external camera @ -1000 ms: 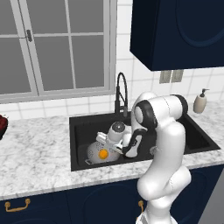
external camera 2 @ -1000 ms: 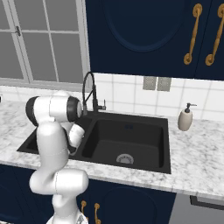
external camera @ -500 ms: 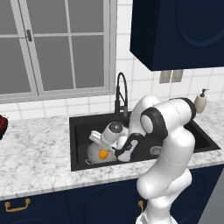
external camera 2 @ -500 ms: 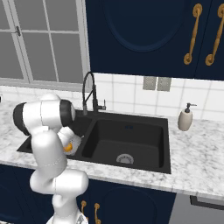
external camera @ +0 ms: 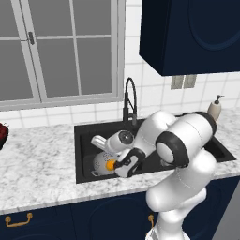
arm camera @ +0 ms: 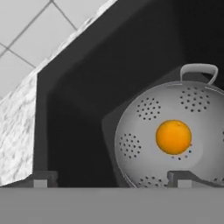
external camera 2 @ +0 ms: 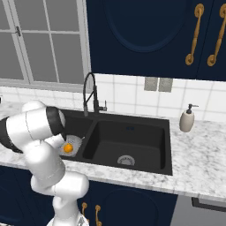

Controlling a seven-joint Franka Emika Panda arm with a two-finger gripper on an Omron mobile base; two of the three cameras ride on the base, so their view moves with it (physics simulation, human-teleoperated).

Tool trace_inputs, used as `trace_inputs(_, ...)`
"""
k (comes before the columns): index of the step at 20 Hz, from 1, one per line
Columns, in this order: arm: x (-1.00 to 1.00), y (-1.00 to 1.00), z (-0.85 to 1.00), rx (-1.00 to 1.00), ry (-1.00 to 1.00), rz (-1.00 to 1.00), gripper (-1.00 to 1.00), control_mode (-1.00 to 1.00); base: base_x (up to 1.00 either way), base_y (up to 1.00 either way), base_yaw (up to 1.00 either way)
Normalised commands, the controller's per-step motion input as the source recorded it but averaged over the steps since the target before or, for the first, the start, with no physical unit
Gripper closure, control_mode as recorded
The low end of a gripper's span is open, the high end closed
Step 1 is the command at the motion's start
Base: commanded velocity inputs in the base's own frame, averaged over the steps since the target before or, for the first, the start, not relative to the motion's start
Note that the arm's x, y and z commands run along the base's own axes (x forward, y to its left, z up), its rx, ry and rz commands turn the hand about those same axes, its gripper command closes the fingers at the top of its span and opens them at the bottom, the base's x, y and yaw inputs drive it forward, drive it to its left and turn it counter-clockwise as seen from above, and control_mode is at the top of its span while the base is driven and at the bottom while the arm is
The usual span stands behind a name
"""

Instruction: Put the colander in the sink, put the orange in the colander, and turn on the sink faucet and pour water over the colander.

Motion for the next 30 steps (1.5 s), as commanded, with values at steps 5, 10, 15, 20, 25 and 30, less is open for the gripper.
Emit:
trace_inputs(5, 0.19, 0.1, 1.0, 0.0, 0.0, 0.1, -1.0, -1.0, 0.0, 0.0, 0.0)
trace_inputs(10, 0.12, 0.0, 1.0, 0.0, 0.0, 0.09, -1.0, -1.0, 0.0, 0.0, 0.0)
trace_inputs(15, 0.04, 0.0, 1.0, 0.0, 0.0, 0.07, -1.0, -1.0, 0.0, 0.0, 0.0)
trace_inputs(20, 0.04, 0.02, 1.0, 0.0, 0.0, 0.05, -1.0, -1.0, 0.0, 0.0, 0.0)
trace_inputs(25, 0.31, 0.08, 1.0, 0.0, 0.0, 0.09, -1.0, -1.0, 0.0, 0.0, 0.0)
trace_inputs(30, 0.24, 0.01, 0.82, 0.0, 0.01, 0.05, -1.0, -1.0, 0.0, 0.0, 0.0)
